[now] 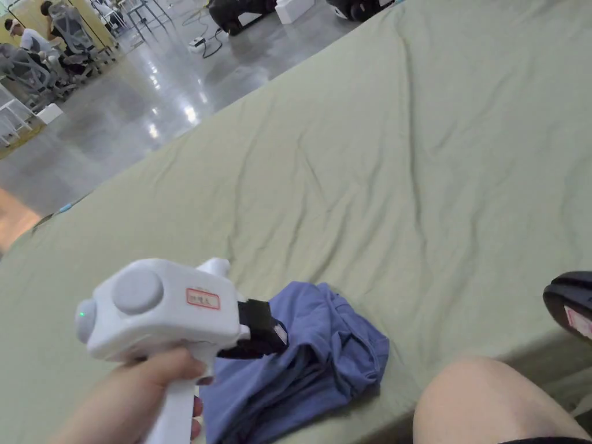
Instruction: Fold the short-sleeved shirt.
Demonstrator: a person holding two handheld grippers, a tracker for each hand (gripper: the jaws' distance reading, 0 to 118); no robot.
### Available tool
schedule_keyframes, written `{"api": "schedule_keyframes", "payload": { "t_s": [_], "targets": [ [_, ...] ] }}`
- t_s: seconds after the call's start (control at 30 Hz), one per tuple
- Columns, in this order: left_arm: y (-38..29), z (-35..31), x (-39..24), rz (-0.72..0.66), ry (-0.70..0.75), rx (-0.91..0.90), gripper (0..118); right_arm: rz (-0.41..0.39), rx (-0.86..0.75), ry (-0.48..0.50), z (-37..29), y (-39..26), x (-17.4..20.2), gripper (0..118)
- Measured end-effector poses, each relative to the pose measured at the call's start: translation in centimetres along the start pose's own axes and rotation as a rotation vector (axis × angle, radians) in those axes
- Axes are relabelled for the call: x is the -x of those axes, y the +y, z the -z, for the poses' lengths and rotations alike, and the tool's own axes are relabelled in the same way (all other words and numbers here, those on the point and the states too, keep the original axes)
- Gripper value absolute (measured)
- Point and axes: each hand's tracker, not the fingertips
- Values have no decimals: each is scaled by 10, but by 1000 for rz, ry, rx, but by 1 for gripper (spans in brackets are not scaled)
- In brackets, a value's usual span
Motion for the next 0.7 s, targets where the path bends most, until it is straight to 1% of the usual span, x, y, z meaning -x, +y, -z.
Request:
{"api": "schedule_keyframes", "payload": {
  "t_s": [0.03,0.07,0.13,0.2,0.27,0.3,0.33,0.37,0.4,0.47,0.5,0.57,0.63,0.7],
  "targets": [
    [-2,14,-9,-15,-36,13,3,-8,6,-6,-2,-2,0,9],
    [-6,27,-22,-9,-41,36,3,-15,15,-11,-3,-2,0,9],
    [-13,49,-44,41,-55,60,2,-22,29,-22,-4,1,2,9],
    [-19,60,-57,40,-80,37,2,-31,34,-28,-5,7,5,9],
    [-18,64,-60,76,-88,1,2,-36,37,-25,-2,13,9,9],
    [-14,65,-54,56,-122,0,2,-38,38,-15,1,15,11,9],
    [-11,64,-47,-25,-182,-2,2,-40,44,-1,6,19,13,9],
    [-8,55,-38,-69,-223,20,2,-45,56,8,12,25,17,9],
    [-7,38,-31,-92,-283,-6,2,-56,60,13,18,31,21,9],
    [-20,-8,-7,-110,-494,-159,2,-69,61,52,31,48,28,9],
    [-28,-33,7,-119,-555,-215,2,-62,66,92,40,57,32,9],
    [-49,-83,37,-135,-590,-334,2,-33,74,166,61,77,40,9],
    [-74,-115,75,-167,-582,-447,2,3,135,231,98,95,48,9],
    [-95,-133,113,-227,-550,-495,2,6,229,239,146,106,60,9]
  ]
}}
